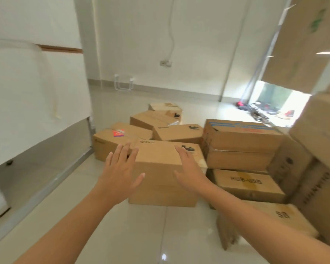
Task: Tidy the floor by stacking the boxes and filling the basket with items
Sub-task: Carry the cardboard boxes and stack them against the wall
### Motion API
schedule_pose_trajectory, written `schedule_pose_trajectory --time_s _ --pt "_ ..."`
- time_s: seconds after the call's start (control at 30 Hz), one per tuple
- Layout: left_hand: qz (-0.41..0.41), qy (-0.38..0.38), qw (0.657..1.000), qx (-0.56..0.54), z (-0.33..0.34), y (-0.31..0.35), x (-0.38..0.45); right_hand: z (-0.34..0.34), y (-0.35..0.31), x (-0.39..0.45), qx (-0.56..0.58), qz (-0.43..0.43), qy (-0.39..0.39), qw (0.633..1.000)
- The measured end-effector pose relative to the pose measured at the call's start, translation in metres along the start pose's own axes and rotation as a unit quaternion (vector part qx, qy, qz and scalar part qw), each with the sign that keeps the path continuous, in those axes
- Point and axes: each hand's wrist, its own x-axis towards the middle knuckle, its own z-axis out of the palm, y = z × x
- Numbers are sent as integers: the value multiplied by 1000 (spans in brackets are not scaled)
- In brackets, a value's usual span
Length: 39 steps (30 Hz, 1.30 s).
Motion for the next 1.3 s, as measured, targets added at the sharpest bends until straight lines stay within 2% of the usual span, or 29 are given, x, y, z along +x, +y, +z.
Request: schedule_pose_trajectory --time_s 0.3,0.57,0.77,1.0,1.1,1.2,1.23,1.3 --pt "166 16 985 -37 -31 120 52 -133 52 -76 -41 154 139 977" --pt "254 57 960 -104 -66 222 82 -233 81 -147 -90 205 248 943" --pt "319 38 940 -115 -77 315 90 -315 139 -190 -80 255 349 898" --pt "274 -57 921 -270 -82 455 96 -415 243 -255 -50 330 407 850" --pt "238 -124 884 -382 -86 526 108 -459 300 -275 -8 365 435 823" --pt "142 -130 811 -552 -105 599 127 -508 347 -289 23 368 460 808" --pt "98 -125 804 -573 -108 620 134 -523 358 -292 38 364 472 802" --pt "-18 -106 831 -546 -111 651 149 -550 384 -298 62 376 485 787"
